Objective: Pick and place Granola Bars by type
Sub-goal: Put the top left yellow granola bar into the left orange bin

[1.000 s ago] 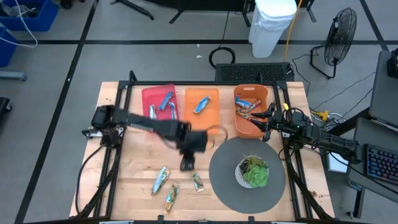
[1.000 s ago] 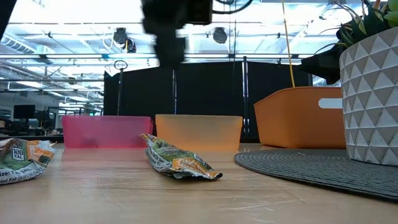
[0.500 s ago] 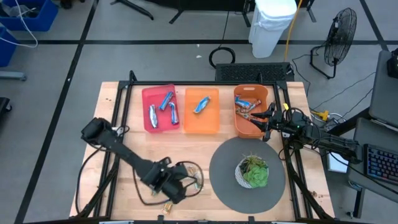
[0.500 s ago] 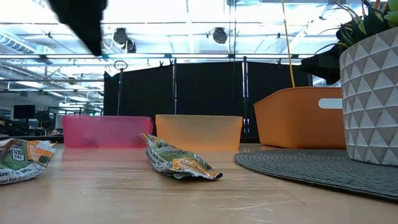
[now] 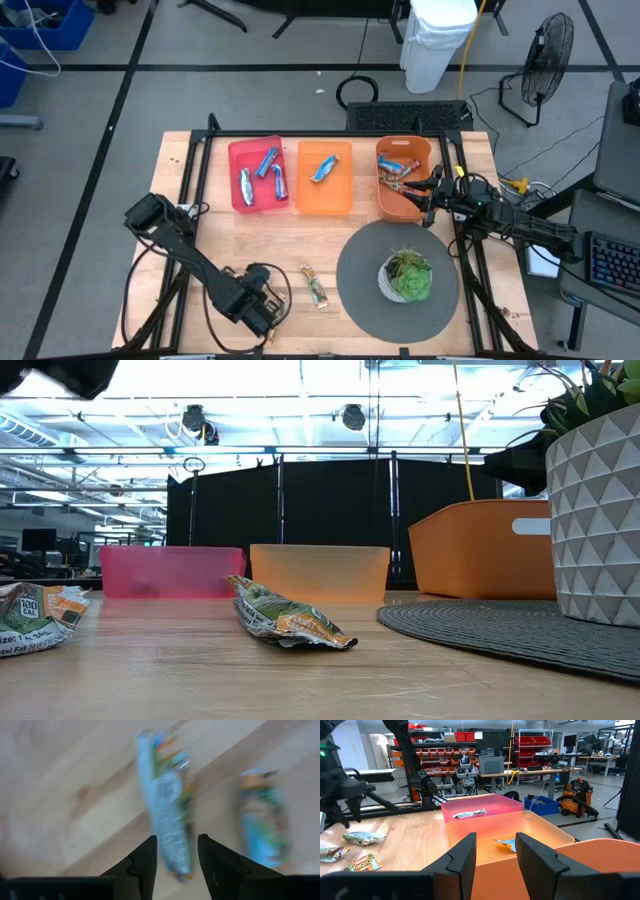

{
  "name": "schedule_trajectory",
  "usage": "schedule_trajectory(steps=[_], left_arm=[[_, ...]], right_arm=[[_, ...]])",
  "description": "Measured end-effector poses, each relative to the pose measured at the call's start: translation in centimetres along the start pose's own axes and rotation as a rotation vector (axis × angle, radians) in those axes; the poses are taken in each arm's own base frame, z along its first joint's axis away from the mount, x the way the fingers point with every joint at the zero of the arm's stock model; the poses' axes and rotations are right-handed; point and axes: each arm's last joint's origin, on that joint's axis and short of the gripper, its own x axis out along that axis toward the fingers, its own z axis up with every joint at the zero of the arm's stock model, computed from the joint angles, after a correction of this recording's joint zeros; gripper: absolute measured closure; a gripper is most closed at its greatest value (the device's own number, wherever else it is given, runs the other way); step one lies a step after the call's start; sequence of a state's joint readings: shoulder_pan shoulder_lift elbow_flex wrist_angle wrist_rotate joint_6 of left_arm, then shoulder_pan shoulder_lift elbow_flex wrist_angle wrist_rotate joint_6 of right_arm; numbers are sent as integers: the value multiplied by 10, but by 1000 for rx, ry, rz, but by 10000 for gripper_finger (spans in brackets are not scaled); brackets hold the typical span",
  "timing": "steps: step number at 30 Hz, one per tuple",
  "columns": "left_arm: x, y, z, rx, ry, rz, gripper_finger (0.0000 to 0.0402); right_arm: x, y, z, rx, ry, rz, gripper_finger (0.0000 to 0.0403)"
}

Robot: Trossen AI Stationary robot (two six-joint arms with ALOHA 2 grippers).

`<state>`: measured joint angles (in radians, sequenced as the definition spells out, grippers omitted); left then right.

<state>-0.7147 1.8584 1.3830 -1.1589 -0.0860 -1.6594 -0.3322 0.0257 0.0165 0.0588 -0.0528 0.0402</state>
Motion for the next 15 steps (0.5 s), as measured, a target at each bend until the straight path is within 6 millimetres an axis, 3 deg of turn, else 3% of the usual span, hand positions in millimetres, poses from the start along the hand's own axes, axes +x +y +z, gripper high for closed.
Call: schedule_trajectory(steps=[7, 15], left_arm=[[26, 16, -6, -61, 99, 109, 254], [34, 6, -7, -13, 114, -15, 254]], right_arm=[[0, 0, 0, 0, 0, 0, 275], [0, 0, 0, 0, 0, 0, 275]])
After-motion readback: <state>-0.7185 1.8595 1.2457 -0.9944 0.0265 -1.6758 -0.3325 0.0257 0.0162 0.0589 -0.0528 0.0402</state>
